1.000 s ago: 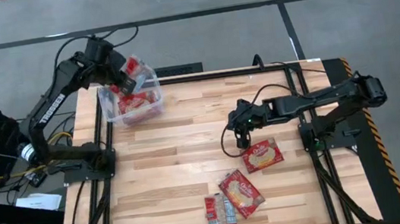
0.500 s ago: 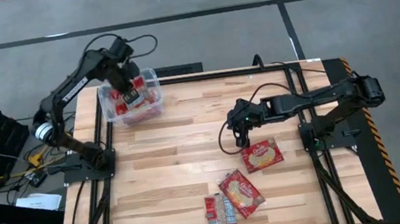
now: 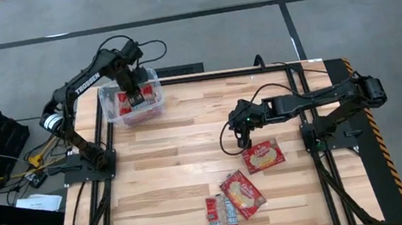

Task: Sort popcorn bags into baskets
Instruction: Put the red popcorn bag into the transparent bin

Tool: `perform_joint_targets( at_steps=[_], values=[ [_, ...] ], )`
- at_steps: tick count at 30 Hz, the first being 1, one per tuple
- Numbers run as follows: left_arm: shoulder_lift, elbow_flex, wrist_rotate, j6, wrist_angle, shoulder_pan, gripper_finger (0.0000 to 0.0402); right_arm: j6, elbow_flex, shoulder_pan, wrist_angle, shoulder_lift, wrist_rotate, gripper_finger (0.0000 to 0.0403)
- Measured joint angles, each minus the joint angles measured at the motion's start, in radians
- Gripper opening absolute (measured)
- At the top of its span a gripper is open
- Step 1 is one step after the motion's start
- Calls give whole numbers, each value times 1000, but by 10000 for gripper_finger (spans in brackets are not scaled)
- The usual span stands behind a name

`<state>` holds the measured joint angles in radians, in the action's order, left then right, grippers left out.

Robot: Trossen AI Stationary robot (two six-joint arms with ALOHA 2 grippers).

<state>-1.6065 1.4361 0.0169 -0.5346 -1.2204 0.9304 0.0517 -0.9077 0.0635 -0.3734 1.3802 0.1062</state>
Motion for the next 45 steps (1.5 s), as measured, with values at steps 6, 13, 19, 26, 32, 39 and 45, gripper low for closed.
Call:
perform_joint_targets(
  at_steps=[6, 13, 19, 26, 32, 39, 45],
  values=[
    [0, 0, -53, -5, 10, 0, 13, 0, 0, 0, -27, 0, -2, 31],
    [0, 0, -13, 5, 16, 0, 52, 0, 0, 0, -41, 0, -3, 42],
    [1, 0, 31, 29, 16, 1, 135, 0, 0, -5, -48, -1, -3, 34],
    [2, 27, 15, 158, 14, 1, 196, 32, -2, -5, -103, -1, -5, 21],
    [5, 115, -350, 337, 53, -25, 190, 154, 56, -62, -209, -7, -5, 23],
    [5, 122, -789, 486, 265, -216, 183, 449, 226, -275, -206, -57, 36, 9],
    [5, 105, -617, 521, 504, -501, 183, 662, 242, -409, -203, -50, 168, 17]
  ],
)
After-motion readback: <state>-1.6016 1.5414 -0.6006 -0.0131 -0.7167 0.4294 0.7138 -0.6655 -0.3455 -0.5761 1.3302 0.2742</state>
